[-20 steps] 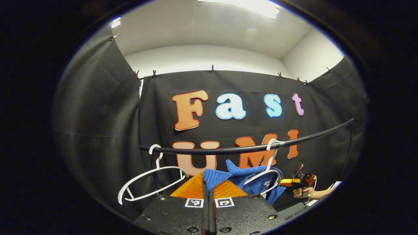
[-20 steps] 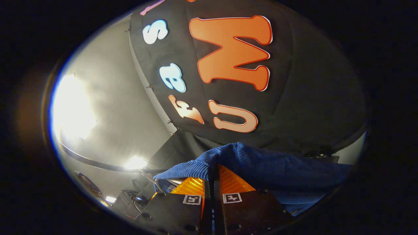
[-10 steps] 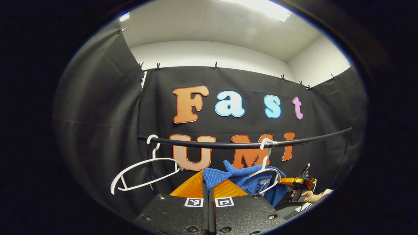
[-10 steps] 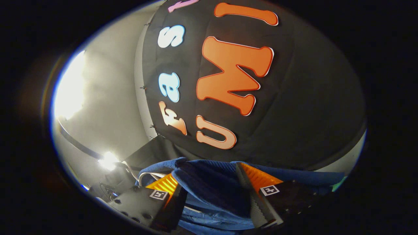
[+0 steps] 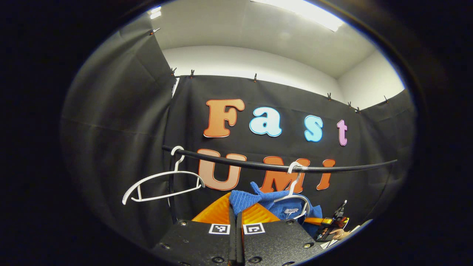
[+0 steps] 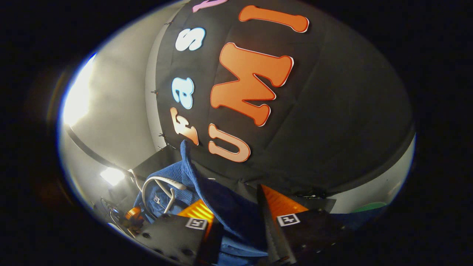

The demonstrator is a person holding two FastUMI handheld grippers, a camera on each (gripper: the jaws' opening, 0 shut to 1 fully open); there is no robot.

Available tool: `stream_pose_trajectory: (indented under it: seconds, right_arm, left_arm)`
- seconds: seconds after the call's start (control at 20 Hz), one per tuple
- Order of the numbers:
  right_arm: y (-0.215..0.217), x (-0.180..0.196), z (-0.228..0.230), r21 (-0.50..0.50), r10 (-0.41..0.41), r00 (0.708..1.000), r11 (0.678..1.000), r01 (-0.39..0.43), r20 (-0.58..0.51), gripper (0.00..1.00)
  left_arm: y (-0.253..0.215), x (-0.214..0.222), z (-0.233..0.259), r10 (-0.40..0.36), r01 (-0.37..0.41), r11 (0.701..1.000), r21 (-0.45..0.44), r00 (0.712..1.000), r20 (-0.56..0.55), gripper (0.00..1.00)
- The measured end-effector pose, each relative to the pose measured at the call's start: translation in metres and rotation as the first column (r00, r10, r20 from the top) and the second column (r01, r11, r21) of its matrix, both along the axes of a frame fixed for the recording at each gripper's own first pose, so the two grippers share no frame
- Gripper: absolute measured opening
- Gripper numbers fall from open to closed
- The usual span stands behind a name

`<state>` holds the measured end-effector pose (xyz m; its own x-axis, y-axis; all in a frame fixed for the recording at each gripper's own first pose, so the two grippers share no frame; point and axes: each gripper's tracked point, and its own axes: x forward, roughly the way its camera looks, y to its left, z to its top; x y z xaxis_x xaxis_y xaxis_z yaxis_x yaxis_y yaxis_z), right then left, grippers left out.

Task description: Grasp the clothes on the hanger with both hands and then place them into the laundry hamper below.

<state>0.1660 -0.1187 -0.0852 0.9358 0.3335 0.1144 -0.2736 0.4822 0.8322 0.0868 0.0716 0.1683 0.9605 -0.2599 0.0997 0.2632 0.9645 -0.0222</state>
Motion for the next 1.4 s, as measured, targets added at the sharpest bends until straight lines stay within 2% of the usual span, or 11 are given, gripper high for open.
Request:
stream_pose_trajectory:
  seconds: [0.1, 0.15, 0.2, 0.4, 0.65, 0.95, 1.4]
  right_arm:
    - [0.011, 0.007, -0.006, 0.009, 0.008, 0.999, 1.0, -0.008, -0.031, 0.32]
    - [0.029, 0.001, -0.013, 0.002, 0.047, 0.997, 0.999, -0.047, -0.053, 0.09]
    - [0.046, 0.002, -0.021, -0.024, 0.065, 0.995, 0.998, -0.066, -0.07, 0.17]
    - [0.09, 0.004, -0.033, -0.016, 0.157, 0.983, 0.987, -0.159, -0.101, 0.16]
    - [0.097, 0.002, -0.055, -0.044, 0.138, 0.98, 0.988, -0.146, -0.143, 0.16]
    - [0.074, -0.019, -0.072, -0.087, 0.047, 0.981, 0.994, -0.064, -0.19, 0.16]
    - [0.032, -0.055, -0.092, -0.172, -0.096, 0.963, 0.984, 0.054, -0.251, 0.16]
  left_arm:
    - [0.026, 0.001, 0.008, 0.07, -0.07, 0.997, -0.016, 0.997, 0.017, 0.0]
    - [0.037, -0.005, 0.004, 0.103, -0.103, 0.994, -0.04, 0.995, 0.009, 0.0]
    - [0.047, -0.012, 0.0, 0.132, -0.132, 0.99, -0.056, 0.991, 0.001, 0.0]
    - [0.082, -0.03, -0.016, 0.219, -0.22, 0.974, -0.049, 0.975, -0.023, 0.0]
    - [0.106, -0.044, -0.061, 0.243, -0.25, 0.967, -0.048, 0.964, -0.11, 0.0]
    - [0.102, -0.038, -0.131, 0.182, -0.204, 0.976, -0.072, 0.954, -0.238, 0.0]
    - [0.077, -0.015, -0.245, 0.08, -0.141, 0.983, -0.113, 0.901, -0.427, 0.0]
